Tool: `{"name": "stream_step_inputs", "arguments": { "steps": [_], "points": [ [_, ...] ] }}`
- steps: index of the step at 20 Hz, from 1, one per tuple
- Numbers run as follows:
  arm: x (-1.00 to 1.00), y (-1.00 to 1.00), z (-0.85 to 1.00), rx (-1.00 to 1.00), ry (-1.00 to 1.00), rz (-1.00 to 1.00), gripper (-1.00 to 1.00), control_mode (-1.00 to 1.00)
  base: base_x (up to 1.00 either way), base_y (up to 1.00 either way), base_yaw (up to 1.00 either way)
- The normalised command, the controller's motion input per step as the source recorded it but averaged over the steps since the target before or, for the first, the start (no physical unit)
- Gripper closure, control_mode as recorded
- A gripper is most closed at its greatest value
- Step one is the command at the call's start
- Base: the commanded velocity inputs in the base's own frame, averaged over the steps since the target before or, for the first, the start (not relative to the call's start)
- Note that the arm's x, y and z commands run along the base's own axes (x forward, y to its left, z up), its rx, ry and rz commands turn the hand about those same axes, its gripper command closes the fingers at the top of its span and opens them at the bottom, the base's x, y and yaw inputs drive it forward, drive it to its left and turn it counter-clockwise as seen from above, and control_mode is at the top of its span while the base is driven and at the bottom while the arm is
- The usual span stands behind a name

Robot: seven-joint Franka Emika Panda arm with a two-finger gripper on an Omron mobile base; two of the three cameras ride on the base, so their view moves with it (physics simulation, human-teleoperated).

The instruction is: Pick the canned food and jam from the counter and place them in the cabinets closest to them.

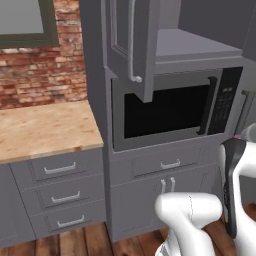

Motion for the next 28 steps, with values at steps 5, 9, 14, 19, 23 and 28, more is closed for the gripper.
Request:
{"name": "stream_step_inputs", "arguments": {
  "steps": [5,9,14,19,23,28],
  "points": [
    [0.00,0.00,0.00,0.00,0.00,0.00,1.00,1.00,0.04,-0.07,0.00],
    [0.00,0.00,0.00,0.00,0.00,0.00,1.00,1.00,0.42,-0.04,0.00],
    [0.00,0.00,0.00,0.00,0.00,0.00,1.00,1.00,0.11,-0.02,0.00],
    [0.00,0.00,0.10,0.00,0.00,0.00,1.00,-1.00,0.00,0.00,0.00],
    [0.01,0.00,0.47,0.01,0.00,0.00,1.00,-1.00,0.00,0.00,0.00],
    [0.01,0.00,0.60,0.00,0.00,0.00,1.00,-1.00,0.00,0.00,0.00]
  ]
}}
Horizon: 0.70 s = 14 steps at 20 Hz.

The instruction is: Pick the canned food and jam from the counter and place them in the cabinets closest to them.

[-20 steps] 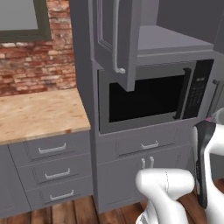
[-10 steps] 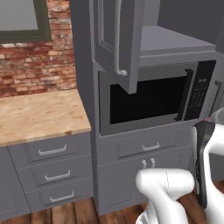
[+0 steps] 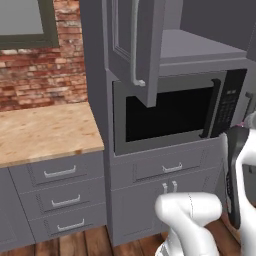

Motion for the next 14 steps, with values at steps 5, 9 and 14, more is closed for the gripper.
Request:
{"name": "stream_step_inputs", "arguments": {
  "steps": [5,9,14],
  "points": [
    [0.00,0.00,0.64,0.01,0.00,0.00,1.00,-1.00,0.00,0.00,0.00],
    [0.00,0.01,0.66,0.00,0.00,0.00,1.00,-1.00,0.00,0.00,0.00],
    [0.00,0.06,0.62,0.00,0.00,0.00,1.00,-1.00,0.00,0.00,0.00]
  ]
}}
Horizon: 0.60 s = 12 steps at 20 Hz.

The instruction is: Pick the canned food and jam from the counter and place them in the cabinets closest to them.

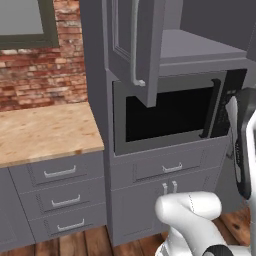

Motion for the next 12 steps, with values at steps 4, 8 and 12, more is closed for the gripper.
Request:
{"name": "stream_step_inputs", "arguments": {
  "steps": [4,8,12],
  "points": [
    [-0.09,-0.02,0.37,0.01,-0.05,0.00,1.00,-1.00,0.00,0.00,0.00],
    [-0.09,0.01,0.09,0.00,-0.11,0.01,1.00,-1.00,0.00,0.00,0.00],
    [-0.05,0.00,0.32,0.00,-0.19,0.02,1.00,-1.00,0.00,0.00,0.00]
  ]
}}
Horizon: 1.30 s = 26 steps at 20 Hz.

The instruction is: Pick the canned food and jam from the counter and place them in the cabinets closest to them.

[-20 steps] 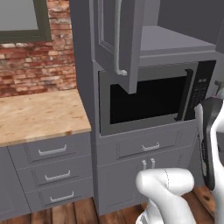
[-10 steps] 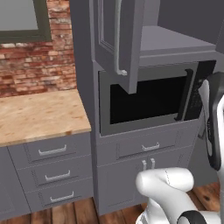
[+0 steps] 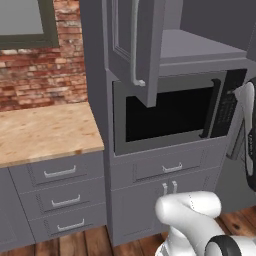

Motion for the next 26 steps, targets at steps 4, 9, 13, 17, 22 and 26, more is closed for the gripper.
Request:
{"name": "stream_step_inputs", "arguments": {
  "steps": [4,9,13,17,22,26],
  "points": [
    [-0.05,0.00,0.37,0.00,-0.23,0.02,1.00,-1.00,0.00,0.00,0.00],
    [0.07,0.09,0.23,-0.01,-0.15,0.00,1.00,-1.00,0.00,0.00,0.00],
    [0.27,0.17,0.07,-0.01,-0.04,0.00,1.00,-1.00,0.00,0.00,0.00],
    [0.33,0.16,0.07,-0.01,-0.01,0.00,1.00,-1.00,0.00,0.00,0.00],
    [0.26,0.00,0.17,0.00,0.00,0.00,1.00,-1.00,0.00,0.00,0.00],
    [0.28,0.00,0.21,0.01,0.00,0.01,1.00,-1.00,0.00,0.00,0.00]
  ]
}}
